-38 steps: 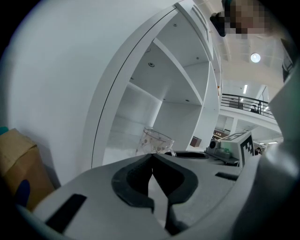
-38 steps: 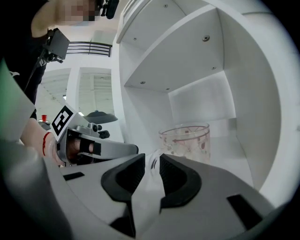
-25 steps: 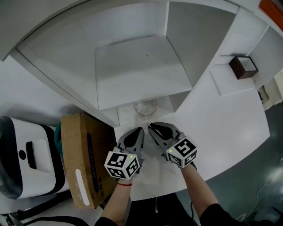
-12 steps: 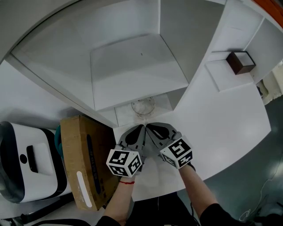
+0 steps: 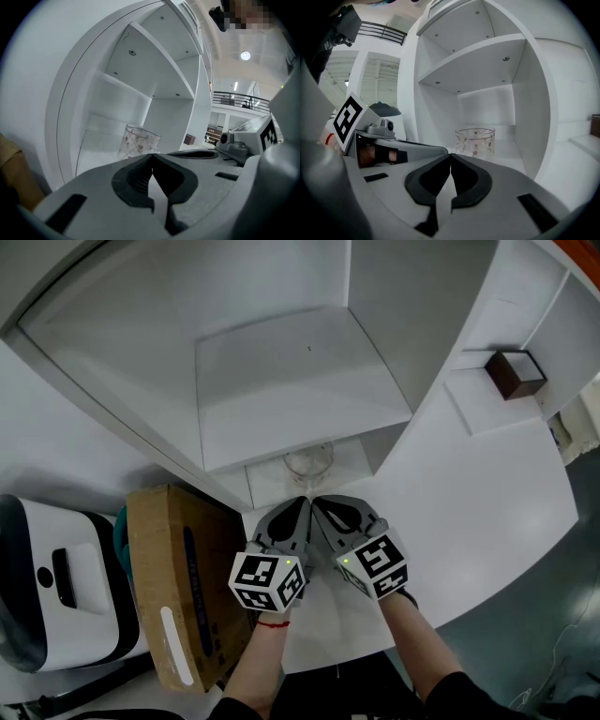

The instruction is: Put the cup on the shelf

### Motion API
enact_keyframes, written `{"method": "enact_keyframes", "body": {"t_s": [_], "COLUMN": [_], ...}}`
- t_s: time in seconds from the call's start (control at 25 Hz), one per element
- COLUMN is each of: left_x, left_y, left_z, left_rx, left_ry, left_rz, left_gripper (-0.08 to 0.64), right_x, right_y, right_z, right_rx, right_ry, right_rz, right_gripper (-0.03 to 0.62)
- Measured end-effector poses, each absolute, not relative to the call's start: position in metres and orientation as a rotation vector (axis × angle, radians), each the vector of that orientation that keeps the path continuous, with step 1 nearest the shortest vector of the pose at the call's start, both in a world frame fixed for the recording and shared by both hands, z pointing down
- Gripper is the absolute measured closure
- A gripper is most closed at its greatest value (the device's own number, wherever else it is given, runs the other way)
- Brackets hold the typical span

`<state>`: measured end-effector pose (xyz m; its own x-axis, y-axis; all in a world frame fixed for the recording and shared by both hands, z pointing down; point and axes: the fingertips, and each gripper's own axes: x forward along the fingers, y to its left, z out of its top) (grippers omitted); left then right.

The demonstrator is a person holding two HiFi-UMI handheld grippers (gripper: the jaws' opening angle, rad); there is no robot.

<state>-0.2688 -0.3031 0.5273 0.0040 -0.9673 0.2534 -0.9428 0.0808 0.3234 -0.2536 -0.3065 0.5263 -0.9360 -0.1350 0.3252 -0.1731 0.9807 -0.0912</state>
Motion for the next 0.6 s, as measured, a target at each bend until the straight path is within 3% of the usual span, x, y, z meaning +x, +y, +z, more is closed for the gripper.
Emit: {"method": "enact_keyframes", "body": {"t_s": [0.6], "left_x": [-0.279], "left_y": [-0.321], "left_z": [0.527], "left_rx": [1.863], "left_ry": [-1.968], "left_rz": [-0.111], "left_gripper": [0.552], "right_x": [-0.265], "right_y": [-0.328], "right_z": [0.527], "right_rx": [0.248], "right_ry": [-2.812], "right_rz": [0.189], "right_gripper": [0.584]}}
